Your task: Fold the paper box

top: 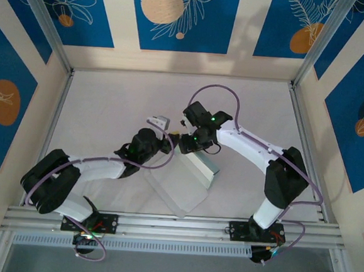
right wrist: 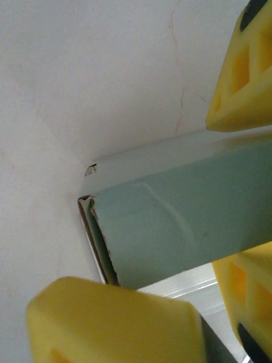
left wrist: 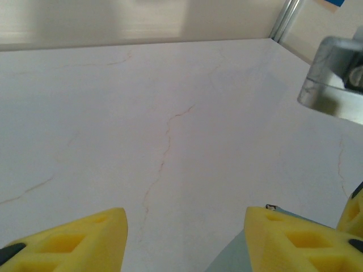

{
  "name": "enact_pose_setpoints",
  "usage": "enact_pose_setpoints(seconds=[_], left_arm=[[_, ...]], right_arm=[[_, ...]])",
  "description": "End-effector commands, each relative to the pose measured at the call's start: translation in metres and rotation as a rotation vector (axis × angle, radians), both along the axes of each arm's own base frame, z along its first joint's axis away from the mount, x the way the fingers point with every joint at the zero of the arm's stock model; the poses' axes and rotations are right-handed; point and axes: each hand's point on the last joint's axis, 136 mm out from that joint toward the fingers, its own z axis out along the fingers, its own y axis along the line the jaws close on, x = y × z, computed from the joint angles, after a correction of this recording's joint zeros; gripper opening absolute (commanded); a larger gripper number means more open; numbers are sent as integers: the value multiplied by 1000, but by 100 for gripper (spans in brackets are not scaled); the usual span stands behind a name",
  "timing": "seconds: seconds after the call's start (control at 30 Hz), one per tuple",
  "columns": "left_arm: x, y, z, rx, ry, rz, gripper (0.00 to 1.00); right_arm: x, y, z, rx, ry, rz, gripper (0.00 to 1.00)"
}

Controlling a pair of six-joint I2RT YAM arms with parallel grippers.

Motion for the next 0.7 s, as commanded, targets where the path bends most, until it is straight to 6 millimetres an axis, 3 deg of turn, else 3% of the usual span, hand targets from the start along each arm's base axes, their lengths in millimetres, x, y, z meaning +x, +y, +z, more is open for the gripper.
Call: enact_pose_setpoints(seconds=[0.0,0.17,0.33,0.53,0.67], left_arm=[[1,9,5,-66,-4,18,56],[9,25,21,-144,-12,46,56],[10,28,31,-164,-14,34,56],[9,7,35,-159,25,-66,58],[8,-5,34,-149,45,-124,62]], right_arm=[[-3,-3,-1,-12,8,11,49],[-4,4,10,71,-18,24,53],[-2,9,45,228,-73,31,63],[7,-3,84,406,-103,-27,67],[13,-19,90,442,-88,-93,67]])
